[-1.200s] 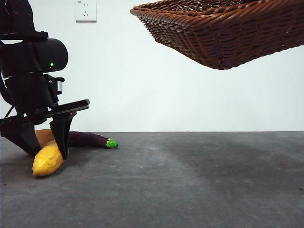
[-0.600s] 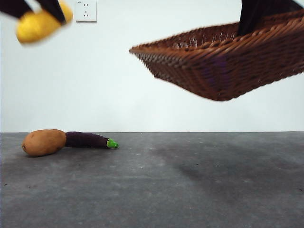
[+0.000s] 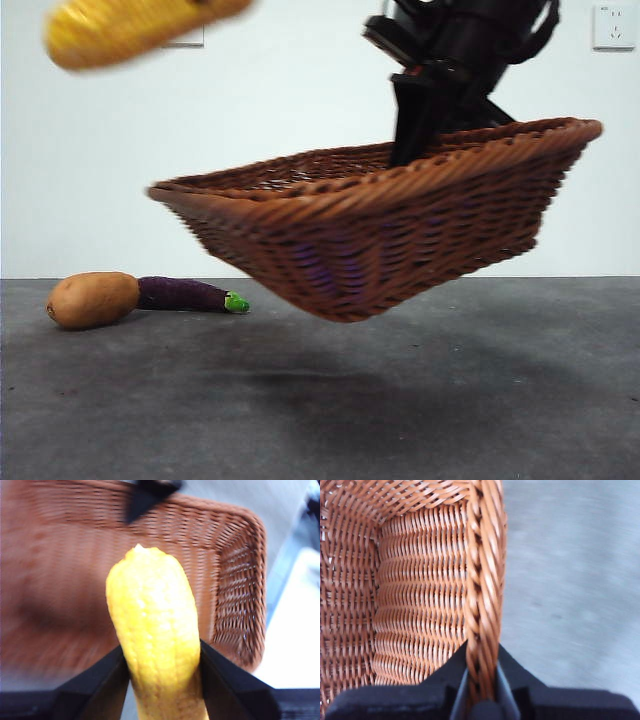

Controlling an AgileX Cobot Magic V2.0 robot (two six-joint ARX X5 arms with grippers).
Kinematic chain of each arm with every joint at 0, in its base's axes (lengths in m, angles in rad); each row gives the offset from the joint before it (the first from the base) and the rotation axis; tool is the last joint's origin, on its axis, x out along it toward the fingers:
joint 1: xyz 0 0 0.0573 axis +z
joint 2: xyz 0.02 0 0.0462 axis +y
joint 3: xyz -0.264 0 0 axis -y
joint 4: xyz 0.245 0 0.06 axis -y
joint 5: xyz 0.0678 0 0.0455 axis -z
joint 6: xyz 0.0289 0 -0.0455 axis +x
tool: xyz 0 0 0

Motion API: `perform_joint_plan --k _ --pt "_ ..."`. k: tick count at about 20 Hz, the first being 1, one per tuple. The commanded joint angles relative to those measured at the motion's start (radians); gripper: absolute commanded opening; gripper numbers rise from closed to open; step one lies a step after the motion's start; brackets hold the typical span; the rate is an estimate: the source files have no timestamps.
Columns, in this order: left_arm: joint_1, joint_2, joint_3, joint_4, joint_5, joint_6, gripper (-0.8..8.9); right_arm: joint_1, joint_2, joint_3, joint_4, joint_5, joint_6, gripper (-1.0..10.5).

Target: Help me put the vegetables on the table into the basket

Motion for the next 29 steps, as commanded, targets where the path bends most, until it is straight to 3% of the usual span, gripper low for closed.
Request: perform_joint_plan --k 1,5,13,16,21,23,29 --pt "-0.043 0.098 -0.005 0.079 0.066 0.039 -0.08 0.026 -0.002 -0.006 0.021 -0.015 0.034 -0.1" --pt "-0.129 0.245 -0.005 0.160 0.145 0.059 -0.08 0.027 -0.002 -0.006 0.007 -0.015 0.045 -0.1" --pt "-0.169 0.401 -0.005 0.187 0.142 0.081 0.10 0.042 -0.002 -0.006 0.006 -0.040 0.044 -0.1" --pt "-0.166 0.401 -0.005 0.230 0.132 0.071 2.08 0.054 -0.002 -0.006 0.016 -0.048 0.045 -0.1" --pt "-0.160 0.401 -0.005 0.247 0.095 0.084 2.45 0.054 -0.002 -0.006 0.014 -0.051 0.048 -0.1" --pt "-0.160 0.401 -0.005 0.247 0.090 0.086 5.14 0.055 -0.002 -0.006 0.014 -0.072 0.047 -0.1" --pt "-0.149 0.385 0.025 0.200 0.089 0.045 5.43 0.059 -0.002 -0.006 0.023 -0.041 0.045 -0.1"
